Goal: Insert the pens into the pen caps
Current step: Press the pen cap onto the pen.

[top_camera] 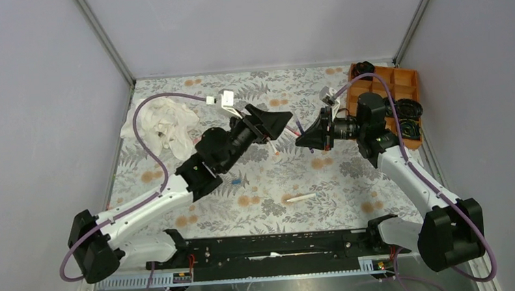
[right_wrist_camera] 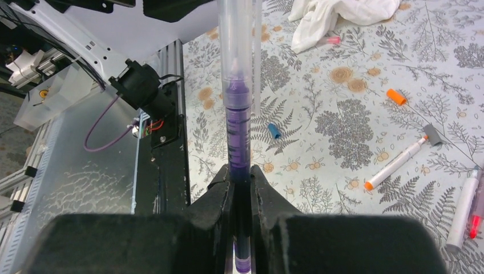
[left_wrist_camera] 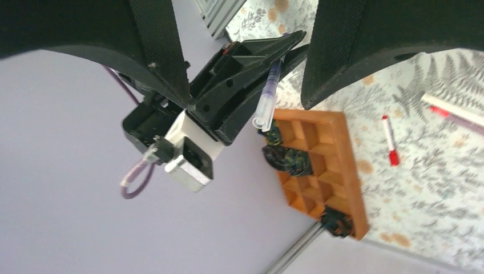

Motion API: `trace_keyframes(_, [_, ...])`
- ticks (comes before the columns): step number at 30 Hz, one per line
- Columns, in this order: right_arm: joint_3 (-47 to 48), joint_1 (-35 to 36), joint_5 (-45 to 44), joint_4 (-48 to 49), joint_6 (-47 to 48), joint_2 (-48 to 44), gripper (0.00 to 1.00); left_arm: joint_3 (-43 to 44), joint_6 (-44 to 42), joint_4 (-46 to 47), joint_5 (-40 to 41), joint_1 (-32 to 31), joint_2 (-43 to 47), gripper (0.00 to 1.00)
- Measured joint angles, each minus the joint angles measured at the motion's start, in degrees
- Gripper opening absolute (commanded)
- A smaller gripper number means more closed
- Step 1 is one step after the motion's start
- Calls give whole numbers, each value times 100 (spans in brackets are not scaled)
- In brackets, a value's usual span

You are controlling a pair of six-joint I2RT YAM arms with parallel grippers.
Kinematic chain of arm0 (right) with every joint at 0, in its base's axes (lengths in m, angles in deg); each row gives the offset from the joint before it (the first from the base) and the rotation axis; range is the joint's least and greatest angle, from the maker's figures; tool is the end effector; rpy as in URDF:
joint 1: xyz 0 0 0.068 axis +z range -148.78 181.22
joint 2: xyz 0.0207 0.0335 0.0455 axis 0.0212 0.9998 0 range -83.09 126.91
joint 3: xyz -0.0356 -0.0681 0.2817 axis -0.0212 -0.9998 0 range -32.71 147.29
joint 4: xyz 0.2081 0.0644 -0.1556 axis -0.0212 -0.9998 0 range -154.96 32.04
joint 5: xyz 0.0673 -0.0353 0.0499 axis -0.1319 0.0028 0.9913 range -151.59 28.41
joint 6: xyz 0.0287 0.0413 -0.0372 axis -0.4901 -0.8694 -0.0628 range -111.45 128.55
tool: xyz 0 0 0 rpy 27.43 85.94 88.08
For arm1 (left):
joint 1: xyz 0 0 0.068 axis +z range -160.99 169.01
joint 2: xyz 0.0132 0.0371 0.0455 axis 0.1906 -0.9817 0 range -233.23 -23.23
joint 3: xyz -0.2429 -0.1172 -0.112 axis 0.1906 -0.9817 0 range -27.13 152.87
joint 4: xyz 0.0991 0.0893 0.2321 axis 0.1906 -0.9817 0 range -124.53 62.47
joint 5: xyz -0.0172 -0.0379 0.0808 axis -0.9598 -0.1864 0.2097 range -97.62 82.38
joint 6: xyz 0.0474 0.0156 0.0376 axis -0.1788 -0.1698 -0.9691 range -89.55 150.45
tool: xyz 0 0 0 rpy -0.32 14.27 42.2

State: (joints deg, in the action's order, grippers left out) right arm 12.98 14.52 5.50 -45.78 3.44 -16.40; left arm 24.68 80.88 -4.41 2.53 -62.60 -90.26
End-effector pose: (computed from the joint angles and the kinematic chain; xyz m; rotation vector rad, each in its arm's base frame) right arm 0.2386 0.1015 0.3257 -0.9905 1.4852 1.2288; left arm 0.1850 -0.2201 0.3833 -0.1439 1.5713 -1.3139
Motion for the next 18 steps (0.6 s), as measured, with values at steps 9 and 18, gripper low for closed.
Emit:
trace_keyframes(9, [0,0,-127,-271,199,0,0,1248,-136,-1425,728,-452,-935,56])
trace_keyframes(18, [0,0,-175,-293,232,0,0,1928,-140,-2269,1296,-691,-1499,48])
